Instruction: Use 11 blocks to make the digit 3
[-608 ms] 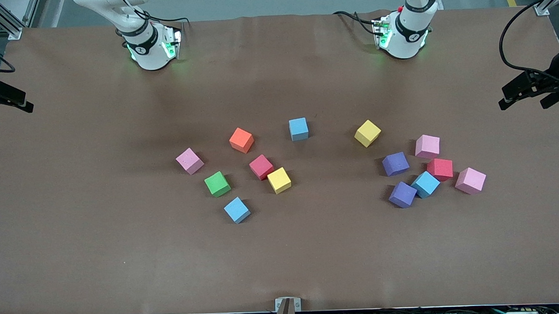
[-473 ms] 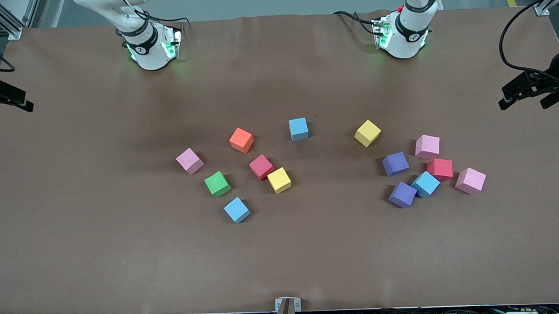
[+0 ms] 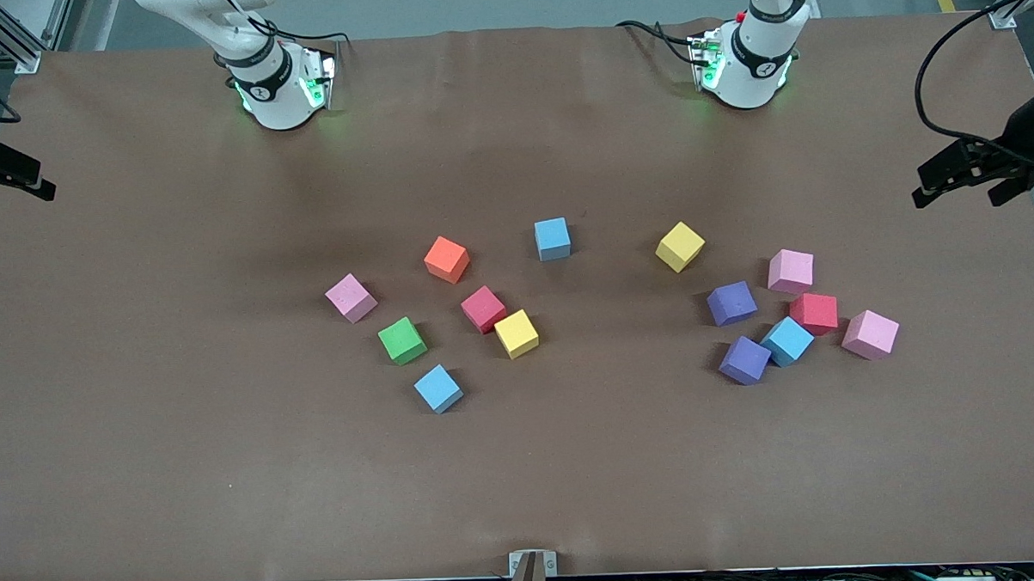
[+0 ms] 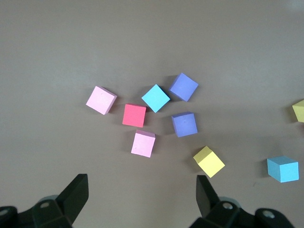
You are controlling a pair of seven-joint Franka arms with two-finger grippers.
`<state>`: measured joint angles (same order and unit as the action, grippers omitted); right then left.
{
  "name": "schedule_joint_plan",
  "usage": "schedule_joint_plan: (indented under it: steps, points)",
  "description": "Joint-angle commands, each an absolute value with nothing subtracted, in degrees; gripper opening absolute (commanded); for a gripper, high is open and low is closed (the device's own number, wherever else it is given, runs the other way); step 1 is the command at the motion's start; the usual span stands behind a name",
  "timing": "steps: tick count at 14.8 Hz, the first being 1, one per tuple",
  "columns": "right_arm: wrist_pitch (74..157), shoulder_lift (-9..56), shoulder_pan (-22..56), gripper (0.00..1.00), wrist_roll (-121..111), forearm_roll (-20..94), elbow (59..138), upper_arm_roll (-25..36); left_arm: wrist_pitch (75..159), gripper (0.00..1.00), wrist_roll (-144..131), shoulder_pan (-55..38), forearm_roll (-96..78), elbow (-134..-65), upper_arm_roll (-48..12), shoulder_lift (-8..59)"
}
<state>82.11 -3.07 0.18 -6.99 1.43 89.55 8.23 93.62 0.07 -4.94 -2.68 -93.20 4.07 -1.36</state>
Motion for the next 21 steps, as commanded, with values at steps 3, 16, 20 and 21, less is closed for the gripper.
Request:
schedule_joint_plan:
  steps: [3,16,20,21]
  points:
    - [81.9,-4.3,0.4,1.00,-6.0,0.9,90.4,8.2,93.0,1.00,-8.8,-6.1,-3.0,-95.9,-2.8,0.3]
    - [82.2,-6.6,0.6,1.00,-6.0,0.8,92.7,8.1,118.5,1.00,-43.7,-11.5,-2.2,-110.7,-25.7,9.7]
    - [82.7,-6.6,0.5,1.00,-6.1,0.8,92.7,8.1,130.0,1.00,-53.0,-17.8,-1.7,-113.5,-25.6,15.5]
    - [82.7,-6.5,0.5,1.00,-6.1,0.8,92.6,8.1,131.0,1.00,-55.0,-19.1,0.7,-113.7,-25.6,17.2]
